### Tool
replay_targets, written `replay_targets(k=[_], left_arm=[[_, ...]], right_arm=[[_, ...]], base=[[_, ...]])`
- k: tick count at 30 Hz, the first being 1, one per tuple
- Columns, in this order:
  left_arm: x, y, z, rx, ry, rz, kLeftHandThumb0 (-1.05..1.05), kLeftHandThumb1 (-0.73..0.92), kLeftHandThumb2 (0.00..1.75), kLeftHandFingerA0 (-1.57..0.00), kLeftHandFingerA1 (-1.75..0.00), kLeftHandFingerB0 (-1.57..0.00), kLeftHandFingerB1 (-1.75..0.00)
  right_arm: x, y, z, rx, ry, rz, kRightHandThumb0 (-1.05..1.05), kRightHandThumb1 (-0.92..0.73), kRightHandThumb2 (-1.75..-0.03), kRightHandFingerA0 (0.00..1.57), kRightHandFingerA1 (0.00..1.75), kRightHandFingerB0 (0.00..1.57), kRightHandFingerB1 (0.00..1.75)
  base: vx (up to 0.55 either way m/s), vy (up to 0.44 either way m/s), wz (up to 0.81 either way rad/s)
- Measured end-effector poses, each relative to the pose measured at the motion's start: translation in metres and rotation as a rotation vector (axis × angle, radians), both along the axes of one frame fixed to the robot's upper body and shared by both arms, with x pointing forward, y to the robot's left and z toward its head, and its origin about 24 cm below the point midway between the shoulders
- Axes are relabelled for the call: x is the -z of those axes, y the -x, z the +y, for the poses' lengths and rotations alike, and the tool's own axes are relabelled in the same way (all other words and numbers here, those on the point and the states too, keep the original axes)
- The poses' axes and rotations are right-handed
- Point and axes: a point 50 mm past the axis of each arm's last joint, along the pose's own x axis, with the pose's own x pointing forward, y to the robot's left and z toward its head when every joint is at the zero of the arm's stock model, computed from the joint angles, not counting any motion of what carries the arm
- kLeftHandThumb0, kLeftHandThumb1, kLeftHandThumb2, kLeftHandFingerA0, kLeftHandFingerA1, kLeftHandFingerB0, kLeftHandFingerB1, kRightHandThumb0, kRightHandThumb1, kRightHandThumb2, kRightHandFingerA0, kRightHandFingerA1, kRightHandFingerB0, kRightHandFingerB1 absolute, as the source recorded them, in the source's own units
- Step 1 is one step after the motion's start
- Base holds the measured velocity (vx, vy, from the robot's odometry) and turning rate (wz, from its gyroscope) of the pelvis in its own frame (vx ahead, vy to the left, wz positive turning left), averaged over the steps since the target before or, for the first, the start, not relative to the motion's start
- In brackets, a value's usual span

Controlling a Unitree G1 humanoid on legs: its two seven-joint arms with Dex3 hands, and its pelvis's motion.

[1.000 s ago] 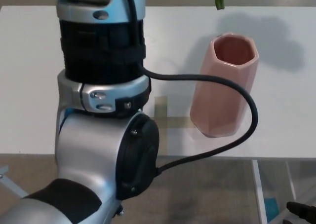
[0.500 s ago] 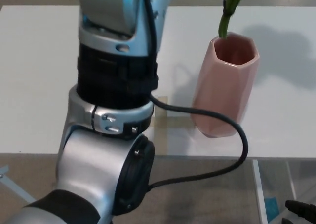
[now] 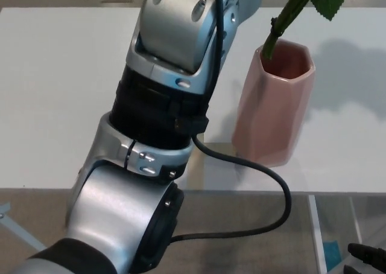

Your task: Use the left hand to pick up the rose and then lift and insert it into the pink vase.

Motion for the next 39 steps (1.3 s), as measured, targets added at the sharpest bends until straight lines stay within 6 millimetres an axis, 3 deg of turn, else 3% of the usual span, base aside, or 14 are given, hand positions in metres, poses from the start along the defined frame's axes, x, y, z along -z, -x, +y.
replay_targets(k=[18, 39], left_arm=[[-0.005, -0.007, 0.003, -0.014, 0.046, -0.013, -0.21, 0.83, 0.66, -0.92, -1.41, -0.78, -0.86], [-0.013, 0.002, 0.0, 0.041, 0.108, -0.011, -0.22, 0.82, 0.68, -0.95, -1.45, -0.78, -0.83]], right_arm=[[-0.001, -0.001, 0.0, 0.0, -0.002, -0.004, -0.2, -0.6, -0.57, 0.62, 0.51, 0.58, 0.49], [-0.001, -0.002, 0.0, -0.003, -0.003, -0.007, -0.2, -0.6, -0.57, 0.62, 0.51, 0.57, 0.48]], base=[[0.0, 0.0, 0.0], [0.0, 0.0, 0.0]])
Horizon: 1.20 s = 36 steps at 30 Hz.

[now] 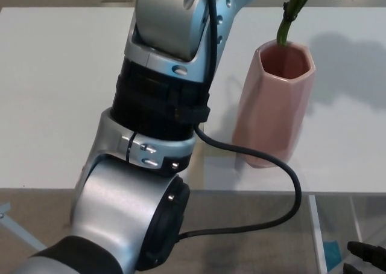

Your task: Use the left hand to pick up the rose and then lift and insert it into the pink vase.

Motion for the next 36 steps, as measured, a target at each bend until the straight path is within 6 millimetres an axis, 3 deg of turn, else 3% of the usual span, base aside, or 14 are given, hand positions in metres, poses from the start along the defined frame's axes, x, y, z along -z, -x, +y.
replay_targets(k=[8, 36], left_arm=[[0.001, 0.002, -0.002, 0.017, -0.002, 0.011, -0.22, 0.83, 0.64, -1.0, -1.42, -0.8, -0.82], [0.024, 0.0, -0.003, 0.037, -0.004, 0.09, -0.22, 0.84, 0.65, -0.95, -1.45, -0.78, -0.96]], right_arm=[[-0.001, -0.001, 0.0, -0.002, 0.0, -0.002, -0.2, -0.6, -0.57, 0.62, 0.51, 0.57, 0.48], [-0.002, -0.004, 0.001, -0.004, 0.0, -0.01, -0.2, -0.6, -0.57, 0.62, 0.51, 0.57, 0.48]], base=[[0.0, 0.0, 0.0], [0.0, 0.0, 0.0]])
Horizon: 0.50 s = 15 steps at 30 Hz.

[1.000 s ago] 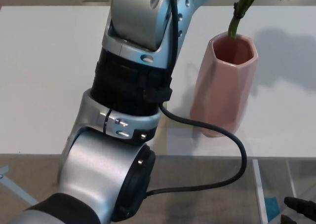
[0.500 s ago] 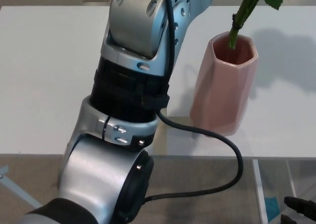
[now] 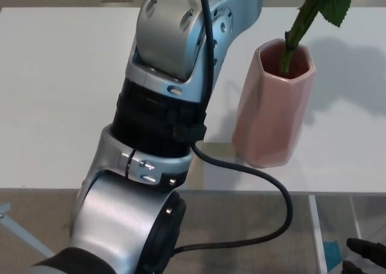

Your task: Use the left hand to pick up the rose and then lift and insert it into the pink vase.

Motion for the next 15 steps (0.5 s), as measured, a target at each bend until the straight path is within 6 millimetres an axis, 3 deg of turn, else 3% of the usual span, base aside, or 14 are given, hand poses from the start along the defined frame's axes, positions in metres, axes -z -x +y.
replay_targets(k=[15], left_arm=[[0.017, 0.002, -0.001, -0.016, -0.035, 0.033, -0.24, 0.84, 0.65, -0.98, -1.44, -0.78, -0.91]], right_arm=[[-0.001, -0.002, 0.0, -0.002, 0.0, -0.004, -0.2, -0.6, -0.57, 0.62, 0.51, 0.57, 0.49]], base=[[0.0, 0.0, 0.0]])
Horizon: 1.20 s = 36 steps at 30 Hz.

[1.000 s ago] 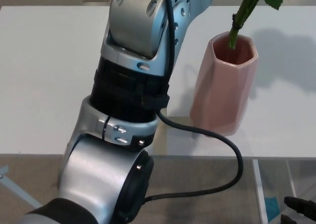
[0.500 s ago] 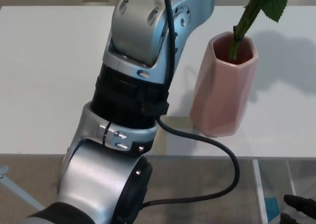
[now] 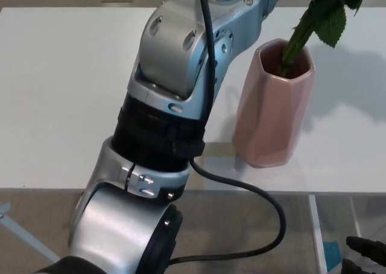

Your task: Use the left hand to pick up the rose and then lift and insert it into the pink vase.

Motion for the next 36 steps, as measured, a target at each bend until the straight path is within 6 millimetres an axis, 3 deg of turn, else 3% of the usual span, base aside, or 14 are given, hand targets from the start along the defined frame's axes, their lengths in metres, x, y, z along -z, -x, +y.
replay_targets(k=[19, 22, 23, 24, 25, 26, 27, 28, 29, 30, 32, 33, 36], left_arm=[[0.028, -0.005, 0.003, 0.005, -0.041, 0.063, -0.22, 0.82, 0.67, -0.95, -1.43, -0.81, -0.87], [0.03, -0.005, 0.003, 0.014, -0.049, 0.065, -0.23, 0.83, 0.66, -0.99, -1.38, -0.82, -0.83], [0.031, -0.005, 0.003, 0.018, -0.051, 0.065, -0.23, 0.82, 0.65, -1.03, -1.29, -0.86, -0.67], [0.032, -0.005, 0.003, 0.021, -0.053, 0.066, -0.23, 0.82, 0.65, -1.03, -1.29, -0.86, -0.67], [0.034, -0.005, 0.004, 0.026, -0.057, 0.07, -0.24, 0.82, 0.64, -1.07, -1.05, -0.84, -0.53], [0.035, -0.006, 0.004, 0.028, -0.059, 0.073, -0.33, 0.71, 0.61, -0.79, -0.48, -0.5, -0.37], [0.037, -0.006, 0.005, 0.032, -0.064, 0.077, -0.33, 0.71, 0.61, -0.79, -0.48, -0.5, -0.37], [0.038, -0.007, 0.005, 0.036, -0.069, 0.079, -0.41, 0.64, 0.6, -0.28, -0.35, -0.25, -0.29], [0.04, -0.008, 0.006, 0.041, -0.08, 0.082, -0.41, 0.64, 0.6, -0.28, -0.35, -0.25, -0.29], [0.041, -0.009, 0.007, 0.046, -0.087, 0.085, -0.72, 0.44, 0.77, 0.0, -0.03, 0.0, 0.0], [0.045, -0.012, 0.009, 0.06, -0.134, 0.094, -0.74, 0.39, 0.77, 0.0, 0.0, 0.0, -0.03], [0.046, -0.013, 0.011, 0.063, -0.149, 0.096, -0.9, 0.42, 0.61, 0.0, 0.0, 0.0, 0.0], [0.047, -0.019, 0.019, 0.072, -0.22, 0.101, -0.89, 0.4, 0.63, 0.0, 0.0, 0.0, 0.0]], right_arm=[[-0.001, -0.002, 0.001, -0.005, 0.0, -0.005, -0.19, -0.6, -0.57, 0.62, 0.51, 0.58, 0.49], [-0.001, -0.002, 0.001, -0.005, 0.001, -0.004, -0.19, -0.6, -0.57, 0.62, 0.51, 0.57, 0.49], [-0.001, -0.002, 0.001, -0.005, 0.0, -0.005, -0.19, -0.6, -0.57, 0.62, 0.51, 0.58, 0.49], [-0.001, -0.002, 0.001, -0.005, 0.0, -0.005, -0.19, -0.6, -0.57, 0.62, 0.51, 0.58, 0.49], [-0.001, -0.002, 0.001, -0.005, -0.001, -0.005, -0.19, -0.6, -0.57, 0.62, 0.51, 0.58, 0.49], [-0.001, -0.002, 0.001, -0.005, -0.001, -0.005, -0.19, -0.6, -0.57, 0.62, 0.51, 0.58, 0.49], [-0.001, -0.002, 0.001, -0.006, -0.002, -0.005, -0.19, -0.6, -0.57, 0.62, 0.51, 0.58, 0.49], [-0.001, -0.002, 0.001, -0.006, -0.002, -0.004, -0.19, -0.6, -0.57, 0.62, 0.51, 0.58, 0.49], [-0.001, -0.002, 0.001, -0.006, -0.002, -0.004, -0.19, -0.6, -0.57, 0.62, 0.51, 0.58, 0.49], [-0.001, -0.002, 0.001, -0.006, -0.003, -0.003, -0.19, -0.6, -0.57, 0.62, 0.51, 0.58, 0.49], [-0.001, -0.003, 0.001, -0.007, -0.003, -0.005, -0.19, -0.6, -0.57, 0.62, 0.51, 0.58, 0.49], [-0.002, -0.003, 0.001, -0.007, -0.003, -0.005, -0.19, -0.6, -0.57, 0.62, 0.51, 0.58, 0.49], [-0.002, -0.004, 0.001, -0.008, -0.002, -0.006, -0.19, -0.6, -0.57, 0.62, 0.51, 0.58, 0.49]], base=[[0.0, 0.0, 0.0], [0.0, 0.0, 0.0], [0.0, 0.0, 0.0], [0.0, 0.0, 0.0], [0.0, 0.0, 0.0], [0.0, 0.0, 0.0], [0.0, 0.0, 0.0], [0.0, 0.0, 0.0], [0.0, 0.0, 0.0], [0.0, 0.0, 0.0], [0.0, 0.0, 0.0], [0.0, 0.0, 0.0], [0.0, 0.0, 0.0]])
